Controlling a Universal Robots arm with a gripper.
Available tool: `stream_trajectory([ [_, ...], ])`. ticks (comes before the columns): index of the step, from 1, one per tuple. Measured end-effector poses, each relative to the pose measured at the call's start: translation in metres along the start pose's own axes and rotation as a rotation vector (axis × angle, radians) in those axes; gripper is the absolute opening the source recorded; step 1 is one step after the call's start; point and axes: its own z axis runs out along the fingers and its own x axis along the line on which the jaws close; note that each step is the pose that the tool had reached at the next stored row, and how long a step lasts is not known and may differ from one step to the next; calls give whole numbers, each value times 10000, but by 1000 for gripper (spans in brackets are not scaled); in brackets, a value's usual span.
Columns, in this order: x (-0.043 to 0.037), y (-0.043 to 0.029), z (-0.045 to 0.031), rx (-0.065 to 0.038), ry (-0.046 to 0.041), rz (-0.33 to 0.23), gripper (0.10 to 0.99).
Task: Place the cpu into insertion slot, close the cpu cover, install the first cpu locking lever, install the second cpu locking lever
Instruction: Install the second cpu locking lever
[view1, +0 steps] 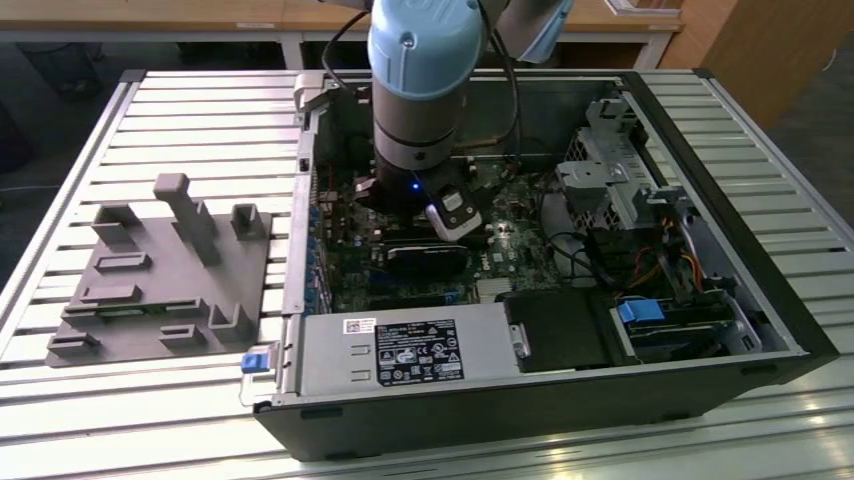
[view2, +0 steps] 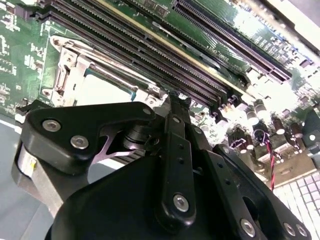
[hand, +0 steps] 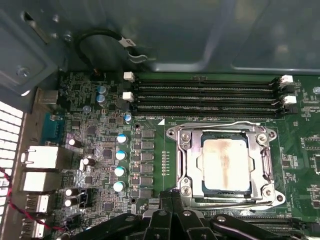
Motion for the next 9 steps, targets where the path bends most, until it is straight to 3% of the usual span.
stream_trajectory([
  [6, 1, 28, -99, -46, -1, 0, 106],
  [7, 1, 54, -190, -93, 0, 0, 106],
  [9, 1, 56, -195, -109, -2, 0, 106],
])
